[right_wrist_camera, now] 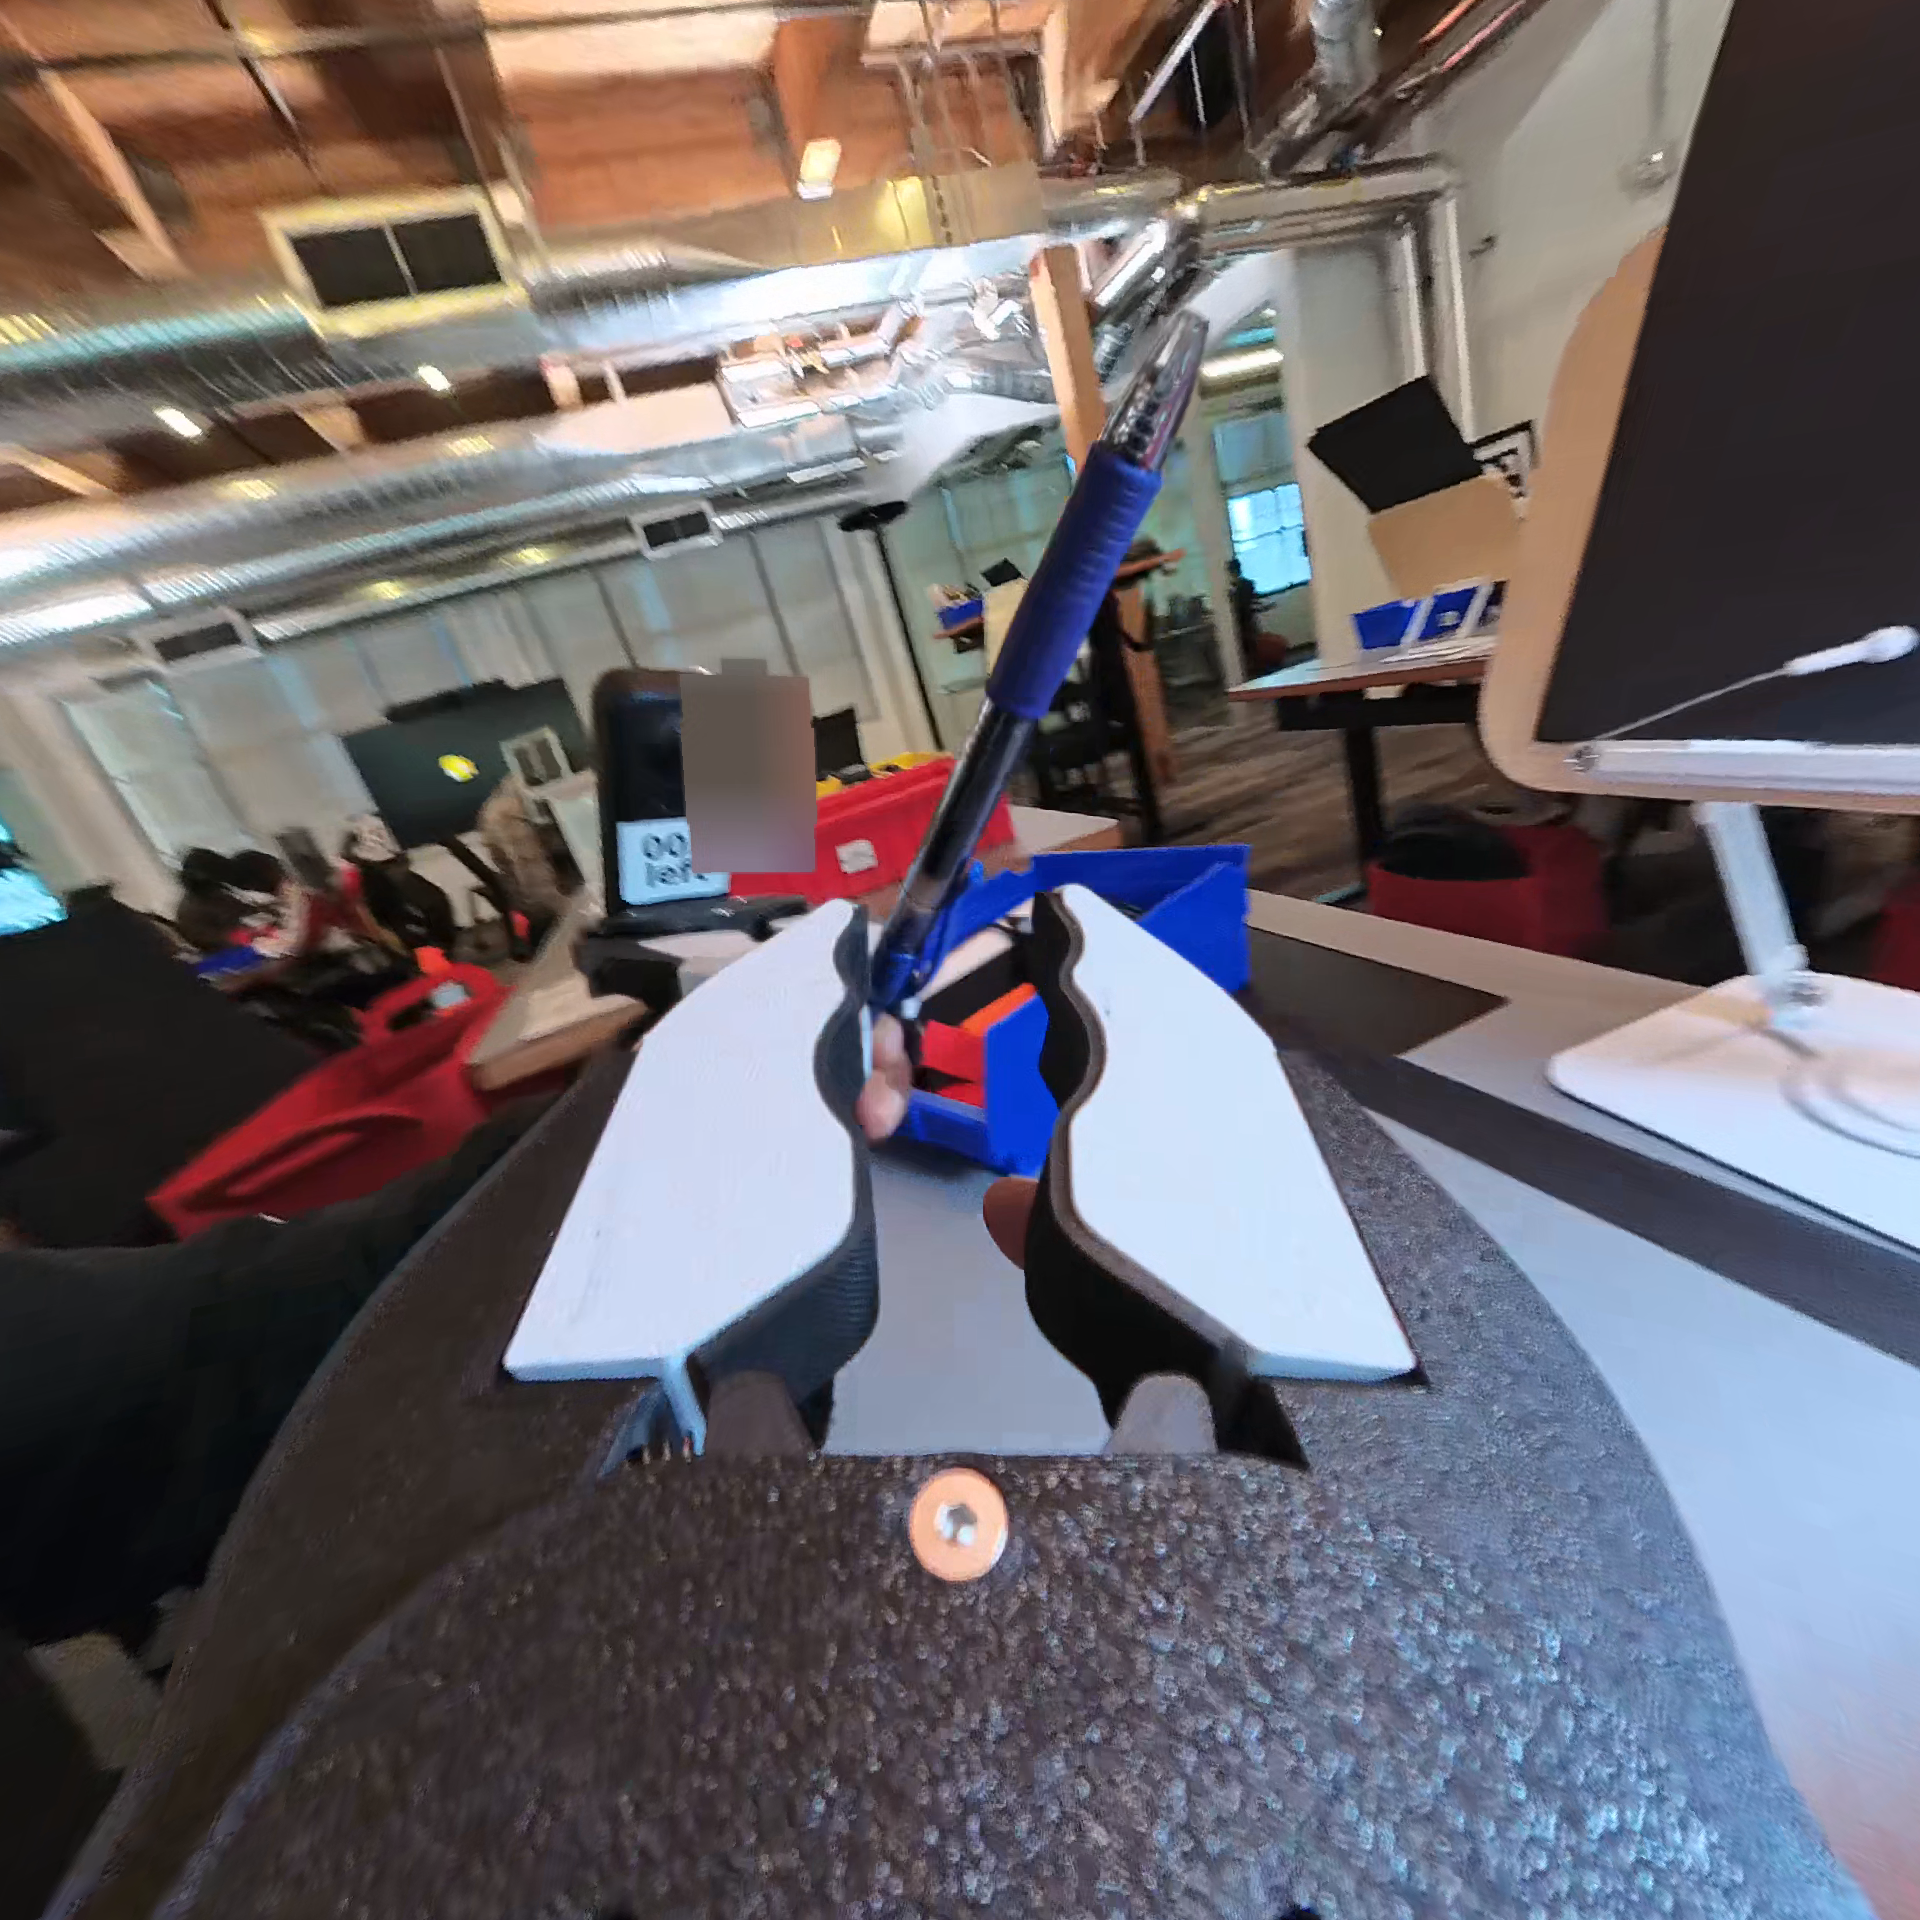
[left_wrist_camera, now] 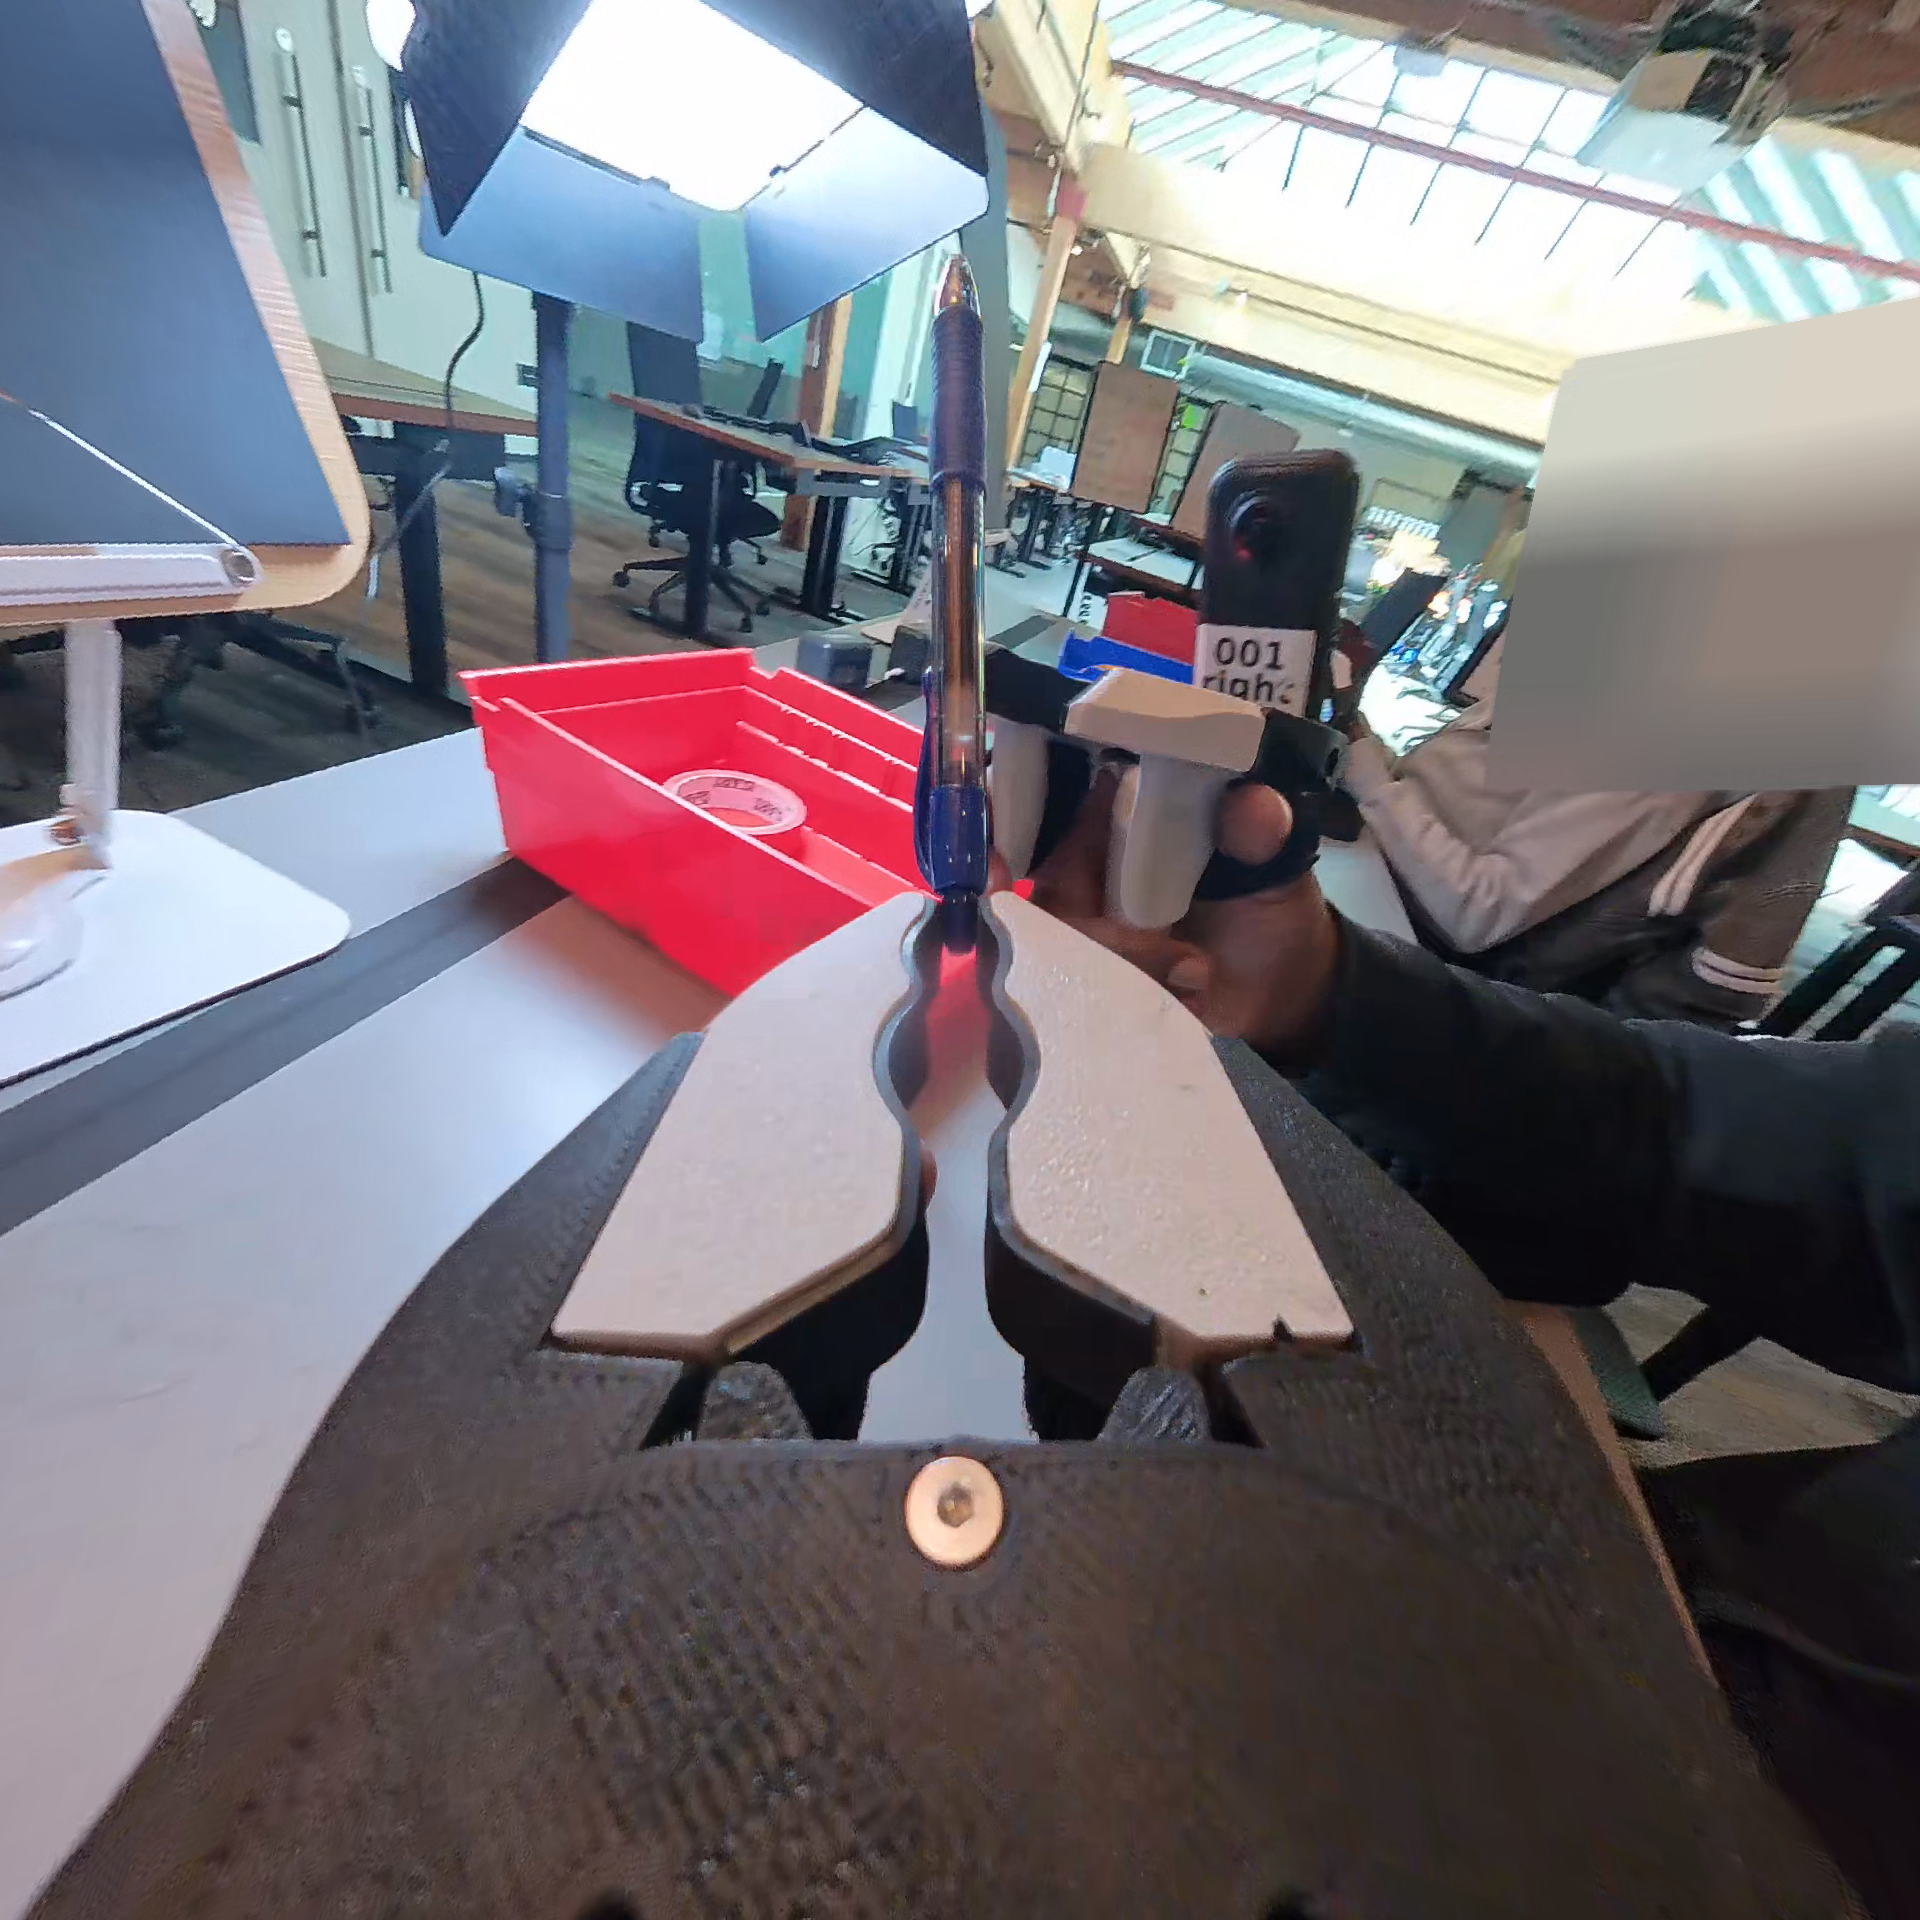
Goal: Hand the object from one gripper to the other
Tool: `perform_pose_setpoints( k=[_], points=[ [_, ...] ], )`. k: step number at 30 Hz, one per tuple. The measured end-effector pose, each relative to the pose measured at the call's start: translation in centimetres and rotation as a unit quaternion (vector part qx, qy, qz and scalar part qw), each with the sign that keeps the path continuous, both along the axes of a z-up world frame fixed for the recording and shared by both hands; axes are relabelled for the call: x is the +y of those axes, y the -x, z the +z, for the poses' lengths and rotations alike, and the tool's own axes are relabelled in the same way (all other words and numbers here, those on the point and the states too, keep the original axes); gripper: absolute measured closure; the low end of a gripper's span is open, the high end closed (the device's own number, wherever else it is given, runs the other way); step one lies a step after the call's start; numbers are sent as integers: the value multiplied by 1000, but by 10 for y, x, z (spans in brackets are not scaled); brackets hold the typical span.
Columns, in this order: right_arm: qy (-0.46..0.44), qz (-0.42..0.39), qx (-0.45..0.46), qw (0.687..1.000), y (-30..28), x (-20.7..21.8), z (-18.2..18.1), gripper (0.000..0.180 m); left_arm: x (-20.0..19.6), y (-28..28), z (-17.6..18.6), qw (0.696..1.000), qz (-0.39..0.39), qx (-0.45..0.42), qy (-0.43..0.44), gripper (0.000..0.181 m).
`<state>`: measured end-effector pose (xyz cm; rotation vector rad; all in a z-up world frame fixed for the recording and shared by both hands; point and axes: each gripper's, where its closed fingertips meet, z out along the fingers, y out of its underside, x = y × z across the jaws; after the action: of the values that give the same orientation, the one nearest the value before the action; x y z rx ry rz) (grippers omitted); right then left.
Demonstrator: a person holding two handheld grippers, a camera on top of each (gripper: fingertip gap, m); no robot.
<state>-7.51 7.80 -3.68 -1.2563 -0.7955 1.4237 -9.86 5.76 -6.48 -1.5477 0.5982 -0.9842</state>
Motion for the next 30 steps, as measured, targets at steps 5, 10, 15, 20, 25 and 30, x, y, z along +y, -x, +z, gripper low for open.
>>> perform_pose_setpoints(
  k=[5, 10, 15, 20, 25, 30],
  points=[
    [62, 26, 81, 994, -10, 3, 21, 149, -5, -12, -2, 999, -27, -21, 3, 175],
    [89, 19, 115, 989, -25, 15, 28, 153, -7, -22, -11, 999, -39, -11, 3, 175],
    [93, 16, 119, 988, -32, 19, 29, 167, -8, -26, -15, 999, -43, -6, 7, 175],
    [61, 18, 90, 994, -30, 12, 31, 167, -10, -28, -21, 999, -52, 13, 12, 172],
    [45, 8, 52, 998, -30, 12, 28, 167, -10, -22, -22, 996, -34, 78, -19, 148],
    [13, 2, -26, 1000, -19, 6, 12, 167, -13, -23, -27, 990, -28, 135, -40, 147]
  ],
)
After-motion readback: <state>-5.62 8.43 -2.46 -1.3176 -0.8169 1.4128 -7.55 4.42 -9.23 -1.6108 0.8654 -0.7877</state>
